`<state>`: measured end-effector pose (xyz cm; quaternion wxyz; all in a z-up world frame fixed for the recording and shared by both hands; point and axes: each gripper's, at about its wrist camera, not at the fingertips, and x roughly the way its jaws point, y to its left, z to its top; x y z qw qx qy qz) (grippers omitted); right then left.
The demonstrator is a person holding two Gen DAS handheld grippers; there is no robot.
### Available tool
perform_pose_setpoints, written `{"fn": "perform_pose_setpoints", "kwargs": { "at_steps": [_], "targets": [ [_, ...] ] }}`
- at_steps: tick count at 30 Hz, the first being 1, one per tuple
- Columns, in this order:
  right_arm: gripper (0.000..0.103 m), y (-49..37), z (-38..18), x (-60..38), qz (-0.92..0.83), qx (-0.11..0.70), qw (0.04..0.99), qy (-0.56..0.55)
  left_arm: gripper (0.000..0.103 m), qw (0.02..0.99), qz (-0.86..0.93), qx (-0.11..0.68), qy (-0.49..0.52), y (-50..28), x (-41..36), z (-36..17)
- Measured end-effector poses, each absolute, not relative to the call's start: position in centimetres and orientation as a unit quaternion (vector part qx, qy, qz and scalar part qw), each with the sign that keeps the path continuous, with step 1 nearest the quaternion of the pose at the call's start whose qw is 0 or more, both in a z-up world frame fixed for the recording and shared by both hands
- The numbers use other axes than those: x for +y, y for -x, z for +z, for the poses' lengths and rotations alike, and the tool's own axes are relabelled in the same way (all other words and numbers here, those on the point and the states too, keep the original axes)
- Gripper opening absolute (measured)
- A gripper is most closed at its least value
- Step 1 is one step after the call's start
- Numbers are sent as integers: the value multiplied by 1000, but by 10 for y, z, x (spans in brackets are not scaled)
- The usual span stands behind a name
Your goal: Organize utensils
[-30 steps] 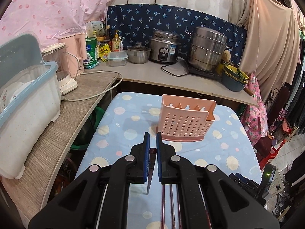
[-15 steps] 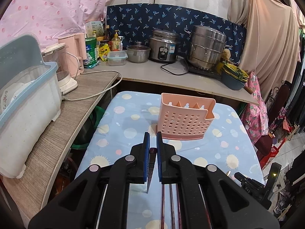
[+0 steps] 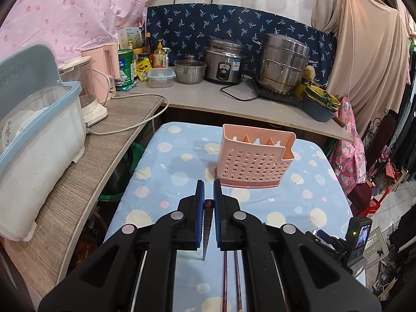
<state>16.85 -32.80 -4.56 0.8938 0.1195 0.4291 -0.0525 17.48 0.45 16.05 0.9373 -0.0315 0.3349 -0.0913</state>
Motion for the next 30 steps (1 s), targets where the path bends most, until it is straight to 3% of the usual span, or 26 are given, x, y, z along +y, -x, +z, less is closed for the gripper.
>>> {"fn": "perform_pose_setpoints", "kwargs": {
  "at_steps": [1,3,10,22,30],
  "targets": [
    [22,-169,-46,-326,-53,431,893,-114,7,937,-91,335,32,-175,4,161],
    [14,-167,-46,-325,-56,433,893,-108,7,937,-94,335,31,-172,6,159],
    [3,-148,-27,-324,-41,419,898,-127,7,936,-102,336,30,-167,7,158],
    [2,-111,52,-321,-23,340,930,-137,7,935,-113,334,37,-166,3,170],
    [2,-149,117,-314,-20,286,953,-99,7,946,-121,298,44,-190,-3,220]
  ]
}}
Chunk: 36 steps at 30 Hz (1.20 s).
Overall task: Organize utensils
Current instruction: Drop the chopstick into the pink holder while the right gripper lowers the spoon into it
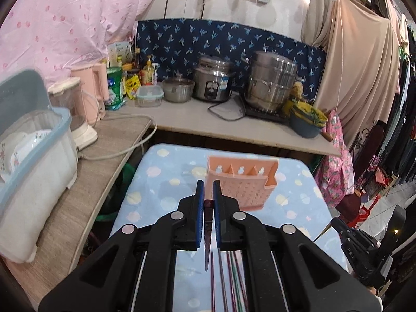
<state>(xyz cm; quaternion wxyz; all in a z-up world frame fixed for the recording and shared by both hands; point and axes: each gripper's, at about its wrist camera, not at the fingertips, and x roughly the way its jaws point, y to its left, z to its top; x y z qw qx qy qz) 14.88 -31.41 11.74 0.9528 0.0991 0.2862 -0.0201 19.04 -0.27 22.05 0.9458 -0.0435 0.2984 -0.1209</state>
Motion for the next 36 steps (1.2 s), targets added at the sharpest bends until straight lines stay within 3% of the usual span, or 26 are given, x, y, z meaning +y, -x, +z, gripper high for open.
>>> {"fn": "perform_pose_setpoints", "kwargs": {
  "at_steps": [7,13,33,36],
  "targets": [
    [2,-209,166,-309,-16,247,965,-90,7,964,-119,229,59,-226,-11,286],
    [2,-264,179,-310,-15,235,966,-110,7,979,-90,171,71,-270,-20,310],
    [3,-338,118,-299,-11,293,951,-94,7,960,-96,244,100,-362,-33,229],
    [6,-336,115,-296,-12,293,951,-93,15,960,-92,249,94,-361,-30,222]
  ]
}}
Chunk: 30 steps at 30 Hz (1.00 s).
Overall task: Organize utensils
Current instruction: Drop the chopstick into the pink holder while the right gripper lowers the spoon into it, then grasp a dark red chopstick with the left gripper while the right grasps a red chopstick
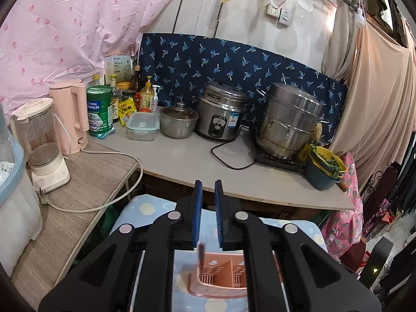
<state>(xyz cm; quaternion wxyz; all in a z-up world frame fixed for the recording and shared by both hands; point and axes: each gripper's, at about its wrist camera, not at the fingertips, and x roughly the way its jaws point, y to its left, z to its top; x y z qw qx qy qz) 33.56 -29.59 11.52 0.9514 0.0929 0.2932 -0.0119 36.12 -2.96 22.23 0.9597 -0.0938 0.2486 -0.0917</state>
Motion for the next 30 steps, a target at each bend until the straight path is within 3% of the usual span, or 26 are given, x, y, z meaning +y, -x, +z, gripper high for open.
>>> {"fn": "perform_pose_setpoints", "kwargs": {
  "at_steps": [2,3,4,7,11,17,30],
  "targets": [
    [14,-330,116,-295,-13,289,953,-93,29,958,-90,253,97,-359,-26,219],
    [22,-326,117,-295,-13,286,953,-94,36,958,-89,253,98,-356,-24,218],
    [30,-322,118,-295,-12,283,954,-94,37,959,-86,252,98,-353,-22,217],
    [36,-307,121,-293,-11,278,956,-93,37,959,-83,257,92,-343,-17,212],
    [44,-279,123,-294,-5,278,955,-102,53,956,-79,268,90,-320,-8,200],
    [51,-219,114,-290,-1,283,953,-109,54,948,-73,303,61,-274,1,164],
    [52,-95,68,-270,-13,327,941,-90,54,927,-54,369,33,-174,22,76]
  ]
}}
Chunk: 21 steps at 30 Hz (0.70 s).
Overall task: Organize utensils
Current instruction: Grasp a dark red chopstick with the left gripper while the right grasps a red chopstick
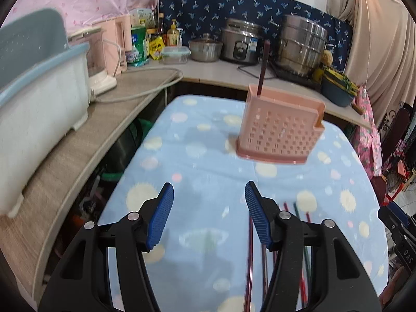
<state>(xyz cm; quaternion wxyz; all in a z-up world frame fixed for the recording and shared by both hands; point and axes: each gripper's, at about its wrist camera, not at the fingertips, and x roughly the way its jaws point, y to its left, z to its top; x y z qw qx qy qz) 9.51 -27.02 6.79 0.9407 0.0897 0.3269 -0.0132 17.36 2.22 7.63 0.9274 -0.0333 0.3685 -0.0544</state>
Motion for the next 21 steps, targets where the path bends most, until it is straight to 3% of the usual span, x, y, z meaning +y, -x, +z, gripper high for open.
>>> {"fn": "perform_pose_setpoints", "kwargs": {
  "at_steps": [21],
  "targets": [
    [50,3,-24,-232,-20,404,913,-61,54,895,-75,440,12,-79,9,-13]
  ]
}}
